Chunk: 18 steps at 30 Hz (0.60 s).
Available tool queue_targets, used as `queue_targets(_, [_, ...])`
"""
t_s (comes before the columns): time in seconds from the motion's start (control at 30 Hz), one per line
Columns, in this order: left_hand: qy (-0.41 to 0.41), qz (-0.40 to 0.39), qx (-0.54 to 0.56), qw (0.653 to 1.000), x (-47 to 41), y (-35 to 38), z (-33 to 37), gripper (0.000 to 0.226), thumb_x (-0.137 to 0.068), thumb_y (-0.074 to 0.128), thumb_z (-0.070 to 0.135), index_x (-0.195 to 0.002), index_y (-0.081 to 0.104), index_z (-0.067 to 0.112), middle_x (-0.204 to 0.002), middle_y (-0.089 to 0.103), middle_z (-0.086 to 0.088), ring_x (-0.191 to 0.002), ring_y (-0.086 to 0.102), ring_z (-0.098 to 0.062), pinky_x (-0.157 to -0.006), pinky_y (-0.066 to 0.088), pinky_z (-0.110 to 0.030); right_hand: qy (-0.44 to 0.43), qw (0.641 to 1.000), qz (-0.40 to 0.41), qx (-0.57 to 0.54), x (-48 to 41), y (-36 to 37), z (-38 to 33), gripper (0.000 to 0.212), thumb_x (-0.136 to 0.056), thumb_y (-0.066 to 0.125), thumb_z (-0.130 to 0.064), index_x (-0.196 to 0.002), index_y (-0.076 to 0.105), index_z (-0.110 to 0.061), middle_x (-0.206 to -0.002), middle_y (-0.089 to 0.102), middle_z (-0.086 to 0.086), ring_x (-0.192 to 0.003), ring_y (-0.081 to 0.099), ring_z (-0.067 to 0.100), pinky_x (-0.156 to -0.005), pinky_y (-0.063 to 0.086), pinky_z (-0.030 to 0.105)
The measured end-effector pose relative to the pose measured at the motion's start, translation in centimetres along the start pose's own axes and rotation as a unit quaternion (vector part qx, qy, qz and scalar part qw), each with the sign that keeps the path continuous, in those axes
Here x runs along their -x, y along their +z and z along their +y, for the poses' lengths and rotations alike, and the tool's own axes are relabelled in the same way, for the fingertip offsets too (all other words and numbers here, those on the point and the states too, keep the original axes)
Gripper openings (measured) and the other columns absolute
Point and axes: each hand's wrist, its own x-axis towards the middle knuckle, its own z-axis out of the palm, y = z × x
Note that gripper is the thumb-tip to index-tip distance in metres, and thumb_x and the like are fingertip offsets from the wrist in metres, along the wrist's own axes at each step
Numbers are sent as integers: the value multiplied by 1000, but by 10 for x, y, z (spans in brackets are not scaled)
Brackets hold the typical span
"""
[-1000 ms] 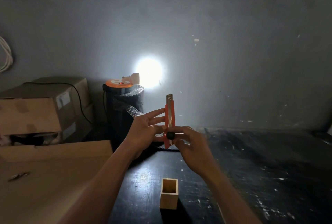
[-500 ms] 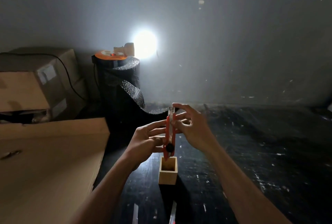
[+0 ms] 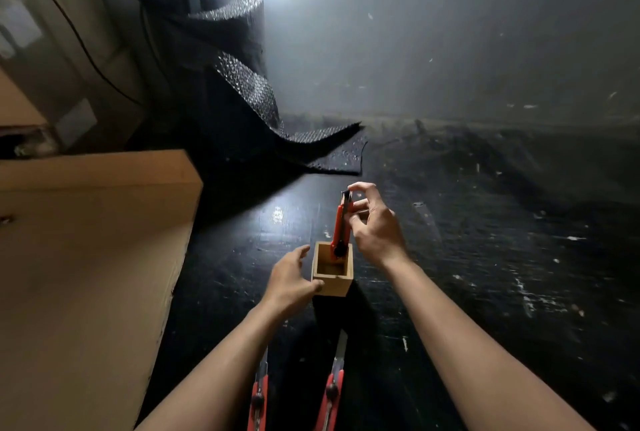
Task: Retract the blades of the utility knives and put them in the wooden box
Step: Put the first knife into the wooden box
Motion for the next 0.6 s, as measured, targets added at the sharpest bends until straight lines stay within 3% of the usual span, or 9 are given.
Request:
queue_targets(0.13, [-15,-9,2,1000,-12,20,-14,114,-67,92,29,-161,28,14,-163,38,-10,-150,36,-26,-120,32,-39,14,999,-33,34,-2,25,30,43,-92,60,-3,-122,52,-31,-92,73,2,-82,73,23,-73,62,42])
queue_targets(0.23, [-18,1,27,999,-17,29,-17,126,-64,94,32,-163,18,16,-162,41,-10,-149,38,-25,-117,34,-33,18,997,-58,54,-1,39,46,37,-93,61,-4,-123,54,-26,-95,73,5,-84,71,24,-73,61,41])
queue_targets(0.33, [-7,8,62,998,-21,34,-18,118,-63,95,32,-160,29,17,-148,59,-8,-135,56,-19,-102,42,-21,20,995,-62,74,2,47,58,35,-92,61,-4,-120,56,-25,-95,72,7,-86,68,24,-71,55,34])
queue_targets(0.43, [2,14,83,996,-23,37,-19,100,-69,92,29,-155,41,25,-132,72,1,-121,65,-10,-96,47,-19,17,994,-58,87,3,50,68,37,-90,59,-2,-118,56,-25,-95,72,8,-87,69,27,-73,56,37])
queue_targets(0.6, [7,22,85,996,-22,40,-19,95,-75,87,14,-156,39,26,-137,69,-1,-116,55,3,-98,40,-14,5,995,-25,96,4,52,70,36,-87,59,1,-115,56,-21,-91,67,7,-83,65,26,-69,55,36])
